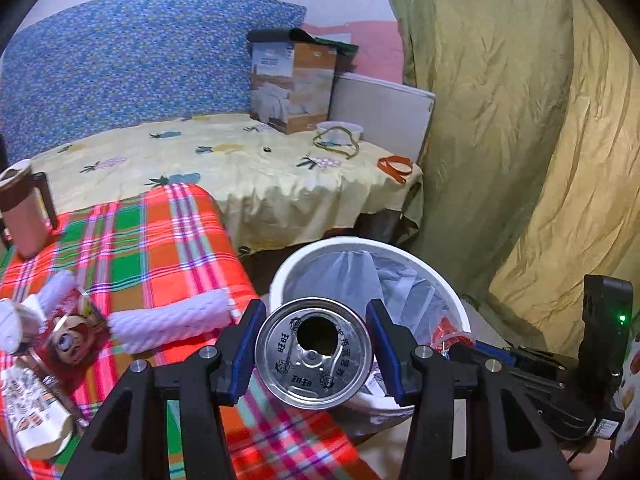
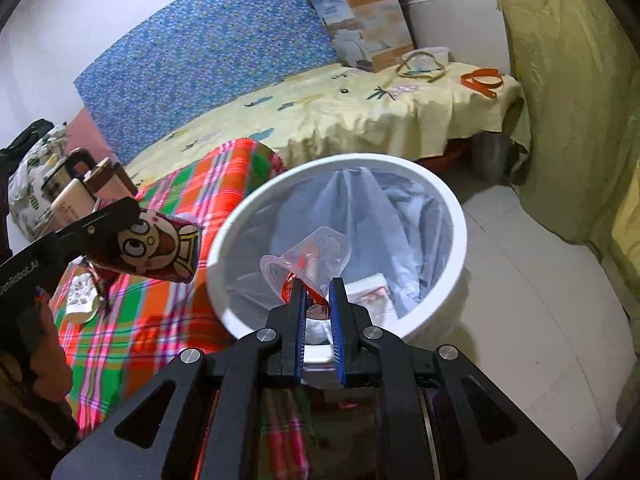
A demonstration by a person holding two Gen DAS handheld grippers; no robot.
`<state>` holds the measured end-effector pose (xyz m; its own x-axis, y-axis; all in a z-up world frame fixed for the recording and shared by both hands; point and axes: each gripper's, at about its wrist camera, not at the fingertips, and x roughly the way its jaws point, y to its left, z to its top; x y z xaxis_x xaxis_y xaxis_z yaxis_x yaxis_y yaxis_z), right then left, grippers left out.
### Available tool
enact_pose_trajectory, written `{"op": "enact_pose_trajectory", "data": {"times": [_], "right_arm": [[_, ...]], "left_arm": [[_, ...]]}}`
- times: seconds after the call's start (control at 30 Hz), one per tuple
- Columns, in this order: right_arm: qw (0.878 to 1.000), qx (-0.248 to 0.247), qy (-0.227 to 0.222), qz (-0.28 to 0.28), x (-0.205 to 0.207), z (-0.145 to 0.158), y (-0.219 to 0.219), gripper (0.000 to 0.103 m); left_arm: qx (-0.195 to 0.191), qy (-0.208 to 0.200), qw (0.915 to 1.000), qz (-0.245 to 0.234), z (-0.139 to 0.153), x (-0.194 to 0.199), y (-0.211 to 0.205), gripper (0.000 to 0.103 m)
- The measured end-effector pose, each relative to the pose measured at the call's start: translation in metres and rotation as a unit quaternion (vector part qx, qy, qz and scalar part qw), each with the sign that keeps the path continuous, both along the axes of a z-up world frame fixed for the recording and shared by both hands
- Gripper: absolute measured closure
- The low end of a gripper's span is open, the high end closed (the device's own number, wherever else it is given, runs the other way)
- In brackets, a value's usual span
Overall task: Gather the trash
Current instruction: 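Open the left tool over the wastebasket dropping the can while the right tool drops the cup, then move both open tools back over the trash on the bed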
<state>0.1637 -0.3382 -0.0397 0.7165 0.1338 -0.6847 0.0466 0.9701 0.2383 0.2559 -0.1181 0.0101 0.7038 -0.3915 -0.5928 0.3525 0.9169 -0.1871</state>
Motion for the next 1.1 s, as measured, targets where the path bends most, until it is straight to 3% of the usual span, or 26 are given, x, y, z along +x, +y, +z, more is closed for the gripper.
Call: {"op": "enact_pose_trajectory", "data": {"times": [0.5,0.6,1.1], "right_arm": [[0.999,-0.011,0.038,-0.009,0.007,-0.014,-0.013,0.085],[0.999,-0.009,0.035,-0.012,0.005,-0.012,-0.014,0.073],[1.0,0.0,-0.011,0.004,-0.016,0.006,-0.001,0.073]], "left_arm": [[0.0,0.04,0.9987,-0.033,-0.03,0.023,-0.022,0.051],[-0.003,0.041,0.9985,-0.036,-0.03,0.02,-0.021,0.051],[-0.018,0.023,0.9995,-0.009,-0.016,-0.014,0.008,0.051]]}}
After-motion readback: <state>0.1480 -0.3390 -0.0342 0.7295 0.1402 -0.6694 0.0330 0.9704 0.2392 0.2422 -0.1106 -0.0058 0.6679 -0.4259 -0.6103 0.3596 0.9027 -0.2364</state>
